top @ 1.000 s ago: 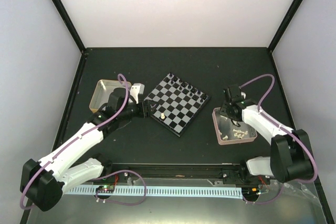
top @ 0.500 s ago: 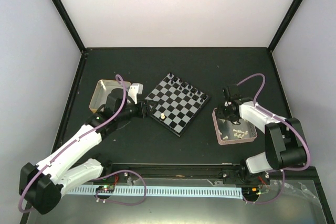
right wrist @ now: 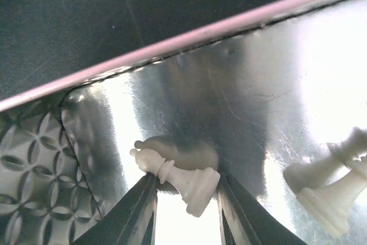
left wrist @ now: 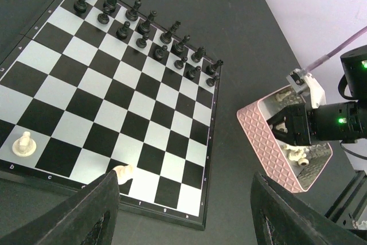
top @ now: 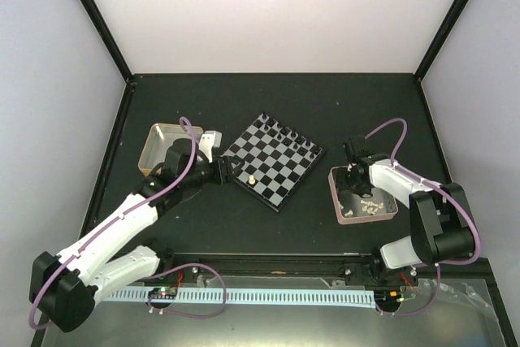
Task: Set up the chess pieces on the board
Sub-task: Pick up the chess piece from the storage box.
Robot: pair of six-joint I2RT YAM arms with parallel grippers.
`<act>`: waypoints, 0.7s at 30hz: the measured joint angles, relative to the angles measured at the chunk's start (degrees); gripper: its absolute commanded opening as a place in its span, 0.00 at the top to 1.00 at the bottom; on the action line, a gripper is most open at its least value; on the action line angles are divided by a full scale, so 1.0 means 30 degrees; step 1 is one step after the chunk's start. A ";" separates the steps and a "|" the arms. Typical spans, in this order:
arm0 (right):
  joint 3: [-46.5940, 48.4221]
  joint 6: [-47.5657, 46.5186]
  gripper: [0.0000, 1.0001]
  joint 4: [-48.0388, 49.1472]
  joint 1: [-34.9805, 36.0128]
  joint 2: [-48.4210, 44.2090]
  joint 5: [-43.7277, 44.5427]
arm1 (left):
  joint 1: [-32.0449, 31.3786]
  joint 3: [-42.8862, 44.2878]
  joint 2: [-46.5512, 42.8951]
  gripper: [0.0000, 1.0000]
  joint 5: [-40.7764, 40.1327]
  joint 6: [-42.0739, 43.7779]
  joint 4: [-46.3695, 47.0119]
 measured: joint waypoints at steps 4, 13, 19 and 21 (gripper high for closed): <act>-0.0066 0.0182 0.63 -0.0073 0.0219 0.0015 0.0175 | 0.0000 -0.0211 -0.0029 0.35 0.0000 -0.0022 0.0204; 0.1013 0.0109 0.78 -0.0503 0.0532 0.1355 0.1661 | 0.0000 -0.0291 -0.0066 0.35 0.0000 -0.0044 0.0299; 0.1064 -0.0095 0.70 -0.0517 0.0612 0.1384 0.1727 | 0.0000 -0.0291 -0.0073 0.35 0.0000 -0.0073 0.0321; 0.1064 -0.0233 0.66 -0.0612 0.0612 0.1319 0.1566 | 0.0000 -0.0291 -0.0073 0.35 0.0000 -0.0117 0.0328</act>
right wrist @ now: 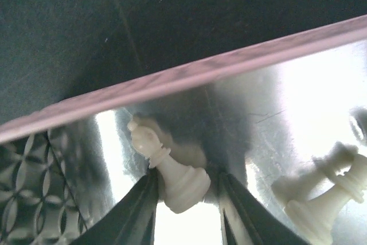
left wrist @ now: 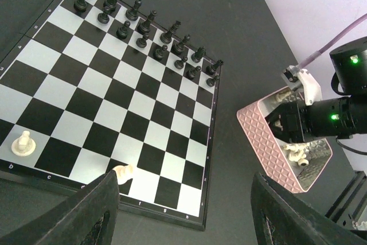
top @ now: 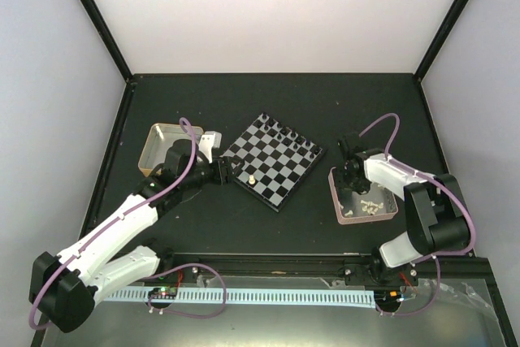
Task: Set up the chess pieces on the board
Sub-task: Pick up the chess piece from the storage box.
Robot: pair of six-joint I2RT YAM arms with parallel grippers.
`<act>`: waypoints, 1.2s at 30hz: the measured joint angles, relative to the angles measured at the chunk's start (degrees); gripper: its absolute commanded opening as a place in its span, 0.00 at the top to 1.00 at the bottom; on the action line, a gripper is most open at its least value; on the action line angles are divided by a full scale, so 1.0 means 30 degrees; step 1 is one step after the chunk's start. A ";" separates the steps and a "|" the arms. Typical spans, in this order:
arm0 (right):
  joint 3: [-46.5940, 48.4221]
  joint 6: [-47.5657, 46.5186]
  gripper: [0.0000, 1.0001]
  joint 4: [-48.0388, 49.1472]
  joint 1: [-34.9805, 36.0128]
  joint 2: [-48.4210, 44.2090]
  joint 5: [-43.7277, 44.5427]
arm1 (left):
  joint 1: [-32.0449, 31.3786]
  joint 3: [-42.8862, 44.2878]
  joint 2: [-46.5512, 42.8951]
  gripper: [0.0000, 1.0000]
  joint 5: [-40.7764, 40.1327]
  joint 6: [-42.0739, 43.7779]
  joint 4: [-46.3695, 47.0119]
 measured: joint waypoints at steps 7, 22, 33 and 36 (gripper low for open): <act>0.0015 -0.0189 0.70 -0.0262 0.0124 0.0022 0.0051 | 0.0000 0.0000 0.0000 0.35 0.0007 -0.0036 0.0073; 0.0488 -0.0335 0.80 0.0488 0.0131 0.0721 0.0721 | -0.0051 0.0000 0.0000 0.35 0.0146 -0.0066 0.0080; -0.0648 0.0073 0.86 0.0627 0.0211 -0.1027 0.1027 | -0.0321 0.0000 0.0036 0.35 0.0656 -0.0495 0.0204; -0.1370 0.0321 0.86 0.0852 0.0211 -0.2747 0.1100 | -0.0576 0.0007 0.0350 0.35 0.1078 -0.0867 0.0466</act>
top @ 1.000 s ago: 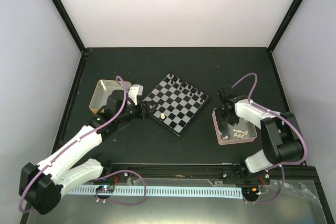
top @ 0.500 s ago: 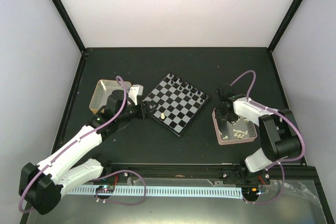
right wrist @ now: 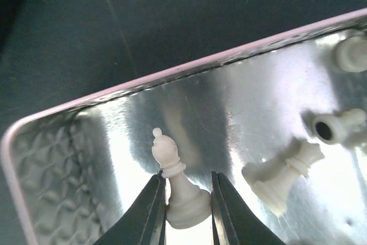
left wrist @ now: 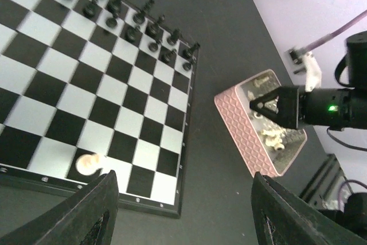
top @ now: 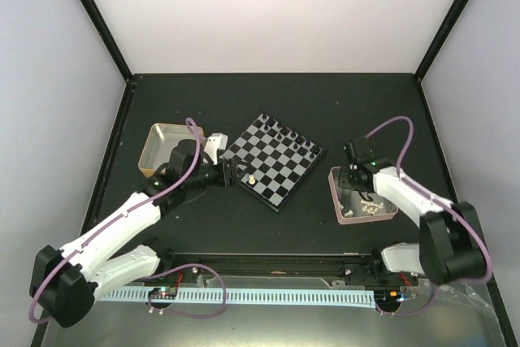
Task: Set up the chess pieces on the board
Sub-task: Pick up the chess piece from the storage box, then place the chess piece on the chessboard.
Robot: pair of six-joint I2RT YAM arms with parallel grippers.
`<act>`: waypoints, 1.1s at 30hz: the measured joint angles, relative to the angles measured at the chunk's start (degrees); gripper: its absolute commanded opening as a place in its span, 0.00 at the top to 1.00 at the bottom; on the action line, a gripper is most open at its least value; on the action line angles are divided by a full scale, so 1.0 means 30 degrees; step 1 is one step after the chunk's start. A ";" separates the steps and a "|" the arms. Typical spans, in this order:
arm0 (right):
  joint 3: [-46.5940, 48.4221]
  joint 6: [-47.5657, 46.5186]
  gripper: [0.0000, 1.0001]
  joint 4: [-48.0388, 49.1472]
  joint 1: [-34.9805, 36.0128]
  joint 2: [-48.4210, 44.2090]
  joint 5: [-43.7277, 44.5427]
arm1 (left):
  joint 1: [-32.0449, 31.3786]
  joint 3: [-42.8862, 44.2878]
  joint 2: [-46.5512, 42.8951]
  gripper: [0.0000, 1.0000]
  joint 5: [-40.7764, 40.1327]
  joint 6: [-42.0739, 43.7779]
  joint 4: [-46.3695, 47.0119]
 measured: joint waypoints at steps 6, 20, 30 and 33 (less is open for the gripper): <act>-0.1712 -0.0138 0.87 0.1304 -0.0007 -0.6135 -0.1574 | -0.0605 0.0772 0.1552 0.33 0.1785 -0.1107 -0.0051; -0.3832 -0.0124 0.87 0.9704 0.2251 -1.0856 -1.5752 | -0.2178 0.5566 0.5836 0.27 0.7723 -0.2951 0.1494; -0.3767 -0.0605 0.87 1.0010 0.3934 -1.0338 -1.6356 | -0.3002 0.6805 0.8072 0.55 0.8327 -0.3053 0.1188; -0.3759 -0.0685 0.87 0.9996 0.3985 -1.0309 -1.6327 | -0.3395 0.7118 0.8349 0.64 0.8364 -0.2936 0.0787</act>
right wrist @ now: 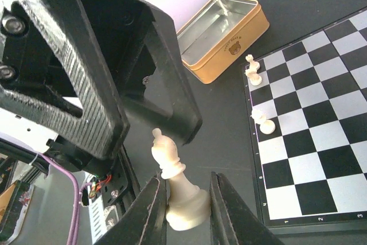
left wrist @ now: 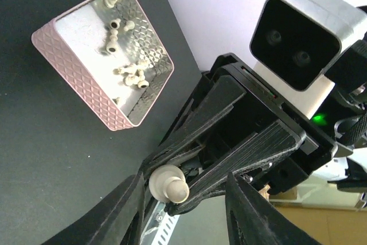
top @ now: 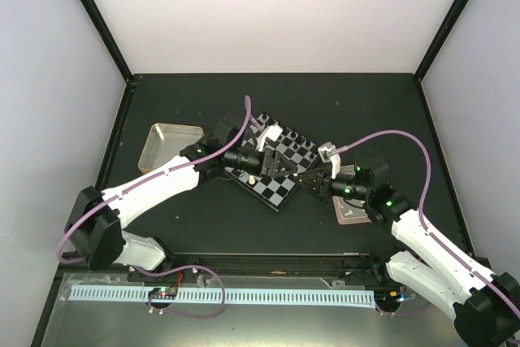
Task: Set up the chess pieces on the board
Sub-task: Place the chess piece on the chessboard.
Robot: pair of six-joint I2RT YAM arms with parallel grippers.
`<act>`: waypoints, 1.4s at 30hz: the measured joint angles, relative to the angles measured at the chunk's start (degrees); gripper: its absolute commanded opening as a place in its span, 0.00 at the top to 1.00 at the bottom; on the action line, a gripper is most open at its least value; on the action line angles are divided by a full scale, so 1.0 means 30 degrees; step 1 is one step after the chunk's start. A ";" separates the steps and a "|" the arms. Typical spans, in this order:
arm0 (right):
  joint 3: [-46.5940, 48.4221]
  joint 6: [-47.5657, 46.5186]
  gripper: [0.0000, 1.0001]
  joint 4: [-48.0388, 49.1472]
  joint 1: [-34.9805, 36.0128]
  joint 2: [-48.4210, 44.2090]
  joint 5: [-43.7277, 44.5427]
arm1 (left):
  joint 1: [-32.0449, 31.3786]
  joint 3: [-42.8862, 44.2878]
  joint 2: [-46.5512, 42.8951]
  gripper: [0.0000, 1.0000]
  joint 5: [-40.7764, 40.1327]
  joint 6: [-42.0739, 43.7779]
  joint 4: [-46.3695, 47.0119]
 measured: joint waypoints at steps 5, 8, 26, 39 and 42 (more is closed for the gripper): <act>0.0036 -0.0058 0.87 -0.0015 0.0000 0.0058 0.0007 | -0.0299 0.0204 0.0328 0.78 0.0277 0.0204 -0.0248; 0.0080 -0.0131 0.87 -0.0007 0.0000 0.0102 -0.0029 | -0.0401 0.0204 0.0612 0.85 0.0495 0.0291 -0.0335; 0.0648 -0.0554 0.28 -0.2667 0.0015 -0.1217 0.2018 | -0.0568 0.0663 -0.0102 0.98 -0.5778 0.2375 -0.3439; 0.1362 -0.0678 0.28 -0.5646 0.0015 -0.0772 0.6914 | 0.0554 -0.2120 -0.1566 0.98 -1.6859 0.2608 -0.6054; 0.1362 -0.0466 0.28 -0.5683 0.0015 -0.0386 0.7380 | 0.0882 -0.2120 -0.0233 0.99 -1.7231 0.2637 -0.6047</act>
